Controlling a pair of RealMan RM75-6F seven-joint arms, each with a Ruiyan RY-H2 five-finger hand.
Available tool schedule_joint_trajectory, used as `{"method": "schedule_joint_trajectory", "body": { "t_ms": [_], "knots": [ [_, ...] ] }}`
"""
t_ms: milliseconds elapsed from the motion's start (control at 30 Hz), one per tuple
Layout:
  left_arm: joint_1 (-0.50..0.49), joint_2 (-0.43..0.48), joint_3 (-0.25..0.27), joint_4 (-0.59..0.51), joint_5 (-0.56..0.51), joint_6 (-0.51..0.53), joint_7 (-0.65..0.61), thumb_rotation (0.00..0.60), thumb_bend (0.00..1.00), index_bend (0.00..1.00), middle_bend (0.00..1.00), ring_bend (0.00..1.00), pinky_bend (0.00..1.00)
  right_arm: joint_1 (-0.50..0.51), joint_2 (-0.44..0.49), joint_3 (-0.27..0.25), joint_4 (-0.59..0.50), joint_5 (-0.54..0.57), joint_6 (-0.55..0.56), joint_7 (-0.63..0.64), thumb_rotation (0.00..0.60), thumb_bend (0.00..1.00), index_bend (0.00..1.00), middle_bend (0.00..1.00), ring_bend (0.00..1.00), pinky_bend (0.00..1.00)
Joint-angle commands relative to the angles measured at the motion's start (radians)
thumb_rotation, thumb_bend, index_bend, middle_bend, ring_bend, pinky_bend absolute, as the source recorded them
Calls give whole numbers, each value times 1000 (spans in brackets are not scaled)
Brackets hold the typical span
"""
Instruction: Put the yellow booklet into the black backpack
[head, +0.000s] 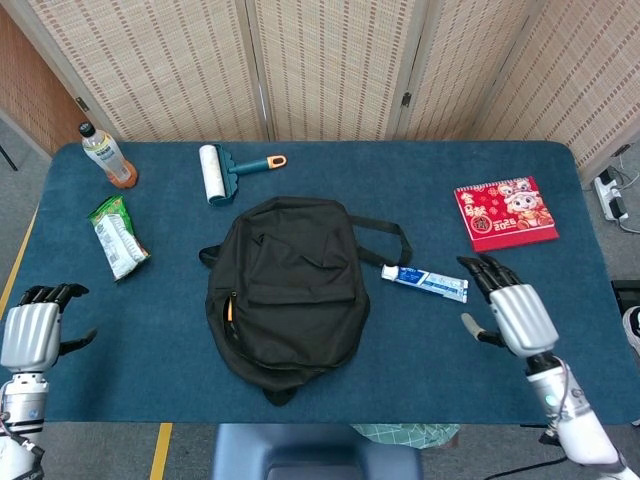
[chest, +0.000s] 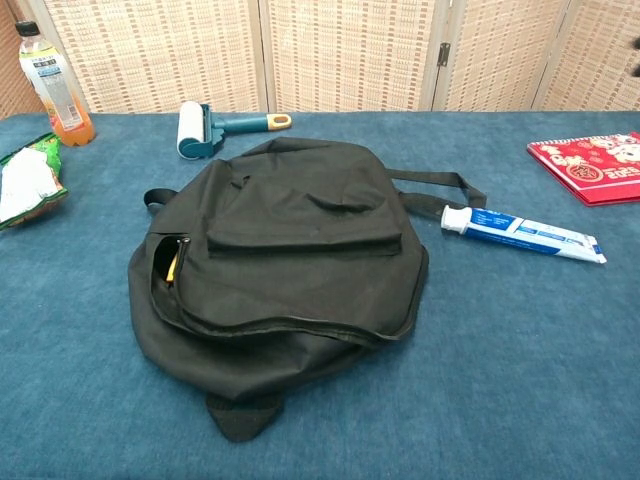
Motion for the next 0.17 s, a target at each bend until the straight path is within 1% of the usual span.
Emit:
{"method": "schedule_joint_trajectory", "body": {
  "t_ms": [33,167],
  "knots": [
    [43,12,23,-19,39,54,-1,600,0,389,426,380,267,-111,-7,-48,95,-49,119,86,600,371,85,163,80,180],
    [84,23,44,-56,73,97,15,600,0,386,423,379,262,-180,-5,-61,136,-49,182,126,598,370,78,160,73,169]
  ]
}}
